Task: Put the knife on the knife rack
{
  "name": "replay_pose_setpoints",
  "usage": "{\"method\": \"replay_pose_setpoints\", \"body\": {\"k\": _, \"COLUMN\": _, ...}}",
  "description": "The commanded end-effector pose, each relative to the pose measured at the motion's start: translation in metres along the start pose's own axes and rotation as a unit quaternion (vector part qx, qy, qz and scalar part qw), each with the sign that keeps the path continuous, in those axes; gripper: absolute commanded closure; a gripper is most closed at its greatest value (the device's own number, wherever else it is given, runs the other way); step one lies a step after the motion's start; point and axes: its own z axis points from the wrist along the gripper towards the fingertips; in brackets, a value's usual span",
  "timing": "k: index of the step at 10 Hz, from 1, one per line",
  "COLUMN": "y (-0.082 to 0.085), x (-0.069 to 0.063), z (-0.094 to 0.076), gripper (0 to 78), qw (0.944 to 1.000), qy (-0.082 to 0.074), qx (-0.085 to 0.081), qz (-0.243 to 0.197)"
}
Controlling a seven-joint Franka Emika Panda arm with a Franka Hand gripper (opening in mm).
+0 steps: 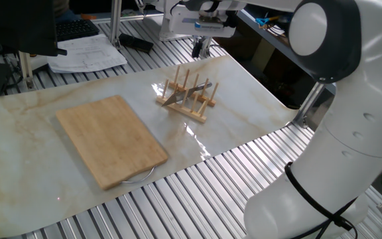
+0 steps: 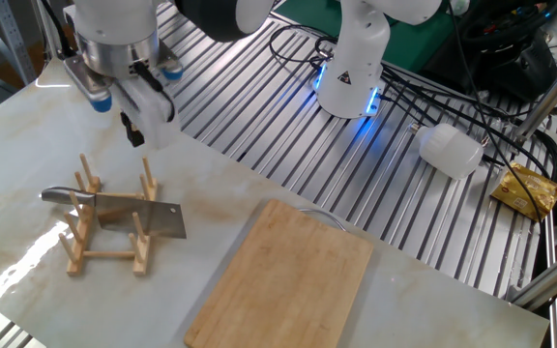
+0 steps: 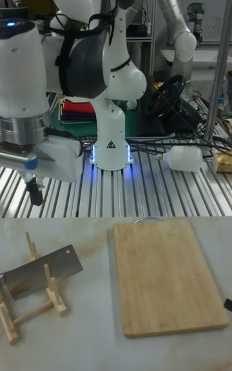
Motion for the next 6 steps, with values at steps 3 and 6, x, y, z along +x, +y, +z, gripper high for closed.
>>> {"method": "replay_pose_setpoints", "body": {"k": 3, "y": 0.0024, "x": 0.0105, "z": -0.0061, "gripper": 76.4, "qw": 0.9988, "qy": 0.016, "qx": -0.007, "qz": -0.046}}
{"method": "replay_pose_setpoints", "body": {"k": 6, "y": 0.0024, "x": 0.0105, "z": -0.0061, "gripper": 76.4, "qw": 0.9988, "qy": 0.024, "qx": -0.007, "qz": -0.043}}
